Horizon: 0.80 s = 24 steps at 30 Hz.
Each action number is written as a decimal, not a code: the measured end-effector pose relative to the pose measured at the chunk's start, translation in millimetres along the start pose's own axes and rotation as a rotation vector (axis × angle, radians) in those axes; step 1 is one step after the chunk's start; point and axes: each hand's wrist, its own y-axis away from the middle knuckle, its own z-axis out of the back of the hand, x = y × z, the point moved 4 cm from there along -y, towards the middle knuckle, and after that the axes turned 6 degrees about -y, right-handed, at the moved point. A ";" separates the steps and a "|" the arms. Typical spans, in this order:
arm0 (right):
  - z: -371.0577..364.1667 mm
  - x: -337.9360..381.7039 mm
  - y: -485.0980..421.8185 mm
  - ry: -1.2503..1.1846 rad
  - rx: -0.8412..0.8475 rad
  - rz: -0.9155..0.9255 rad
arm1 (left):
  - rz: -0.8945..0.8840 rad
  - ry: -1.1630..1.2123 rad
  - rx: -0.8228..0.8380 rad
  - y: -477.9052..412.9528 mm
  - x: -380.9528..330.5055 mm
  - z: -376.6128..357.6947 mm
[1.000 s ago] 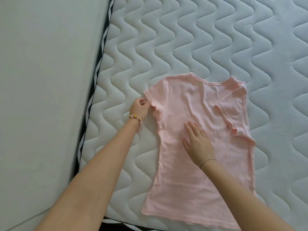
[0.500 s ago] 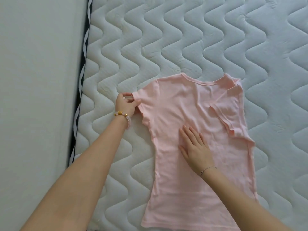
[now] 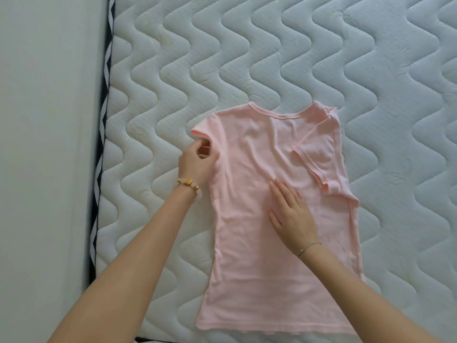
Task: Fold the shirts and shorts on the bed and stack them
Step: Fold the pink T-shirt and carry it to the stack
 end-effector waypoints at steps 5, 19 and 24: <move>6.9 -13.0 9.5 -0.032 -0.004 -0.036 | -0.206 -0.193 0.230 30.7 -37.4 -35.4; 7.6 -22.1 12.1 -0.110 0.002 -0.087 | -0.527 -0.664 0.139 63.4 12.6 -58.3; 13.5 -22.6 7.8 -0.196 -0.096 -0.043 | -0.634 -0.748 -0.009 67.4 6.4 -81.0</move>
